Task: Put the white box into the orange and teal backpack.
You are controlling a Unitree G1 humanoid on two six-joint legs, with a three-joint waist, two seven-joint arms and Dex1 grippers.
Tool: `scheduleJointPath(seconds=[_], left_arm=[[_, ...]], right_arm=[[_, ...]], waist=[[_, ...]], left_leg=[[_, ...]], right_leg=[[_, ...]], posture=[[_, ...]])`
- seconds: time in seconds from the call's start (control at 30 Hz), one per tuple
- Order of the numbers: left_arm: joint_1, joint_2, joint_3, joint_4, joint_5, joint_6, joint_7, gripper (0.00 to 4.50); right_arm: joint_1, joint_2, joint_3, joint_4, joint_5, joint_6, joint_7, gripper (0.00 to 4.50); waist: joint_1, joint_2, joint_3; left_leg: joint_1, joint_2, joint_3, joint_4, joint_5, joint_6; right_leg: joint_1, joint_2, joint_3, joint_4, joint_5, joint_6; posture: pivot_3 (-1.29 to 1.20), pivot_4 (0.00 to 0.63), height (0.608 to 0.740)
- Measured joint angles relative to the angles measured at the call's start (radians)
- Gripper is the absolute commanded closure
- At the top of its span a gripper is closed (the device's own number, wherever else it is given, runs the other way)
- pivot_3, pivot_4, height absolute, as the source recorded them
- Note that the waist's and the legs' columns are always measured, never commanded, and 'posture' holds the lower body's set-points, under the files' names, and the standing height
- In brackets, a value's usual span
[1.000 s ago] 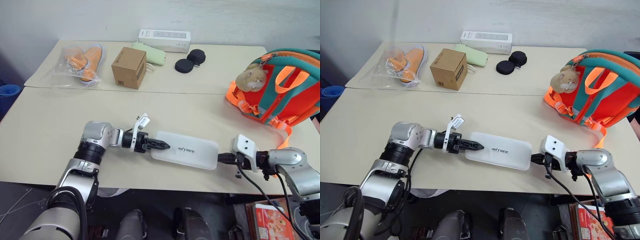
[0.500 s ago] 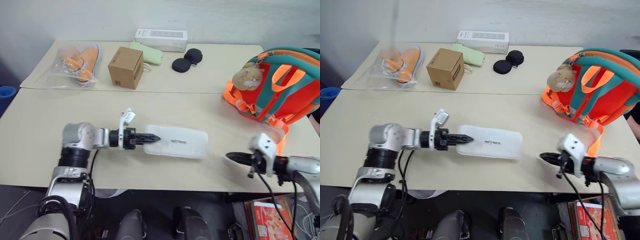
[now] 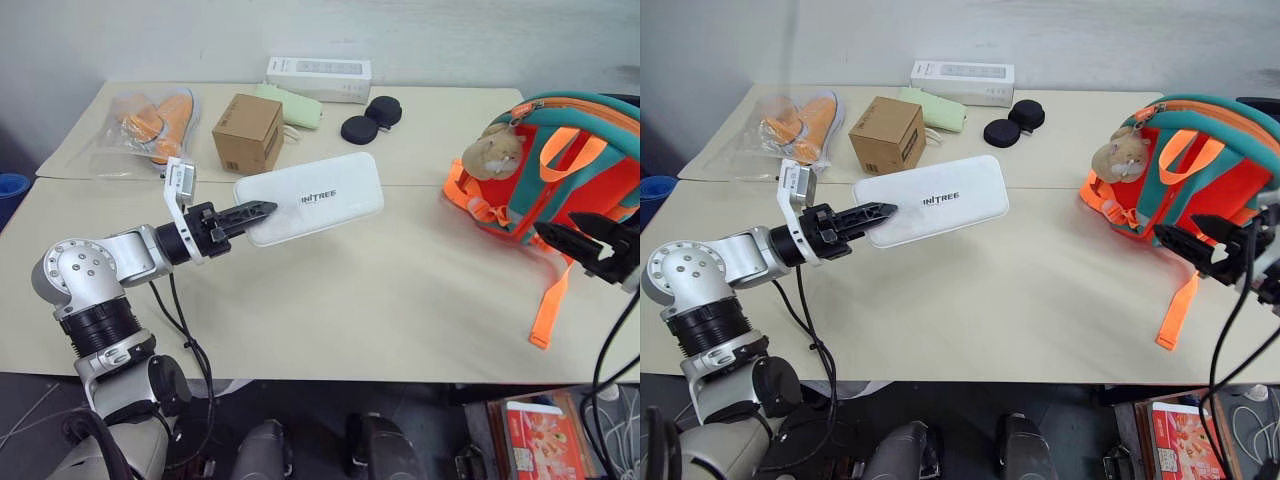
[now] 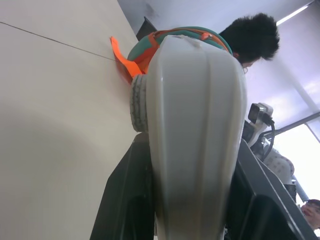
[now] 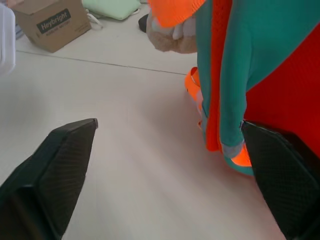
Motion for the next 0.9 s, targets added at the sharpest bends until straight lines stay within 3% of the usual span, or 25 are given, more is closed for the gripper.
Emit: scheduleJointPath(seconds=[0.27,0.47,0.9], left_arm=[[-0.042,0.037,-0.015,-0.028,-0.019,-0.057,0.027,3.23],[-0.038,0.070,-0.030,-0.036,-0.032,-0.100,0.040,3.23],[-0.017,0.076,-0.036,-0.040,-0.065,-0.148,0.076,3.23]], right_arm=[[-0.346,0.116,0.145,0.282,-0.036,-0.006,-0.032,0.01],[-0.429,0.147,0.249,0.419,-0.110,-0.094,0.008,0.01],[-0.598,0.291,0.220,0.668,-0.196,-0.304,-0.135,0.01]], waist=[[-0.018,0.000,0.001],[-0.024,0.000,0.001],[-0.029,0.000,0.001]], left_leg=[[-0.003,0.001,0.003,-0.002,0.002,-0.002],[-0.004,0.000,0.005,-0.001,0.003,-0.002],[-0.004,0.001,0.010,-0.002,0.003,-0.003]], right_leg=[[-0.005,0.002,0.002,0.001,0.000,0.000],[-0.007,0.001,0.003,0.002,0.000,0.000],[-0.012,0.002,0.007,0.009,0.000,0.000]], posture=[[0.00,0.150,0.740],[0.00,0.150,0.740],[0.00,0.150,0.740]])
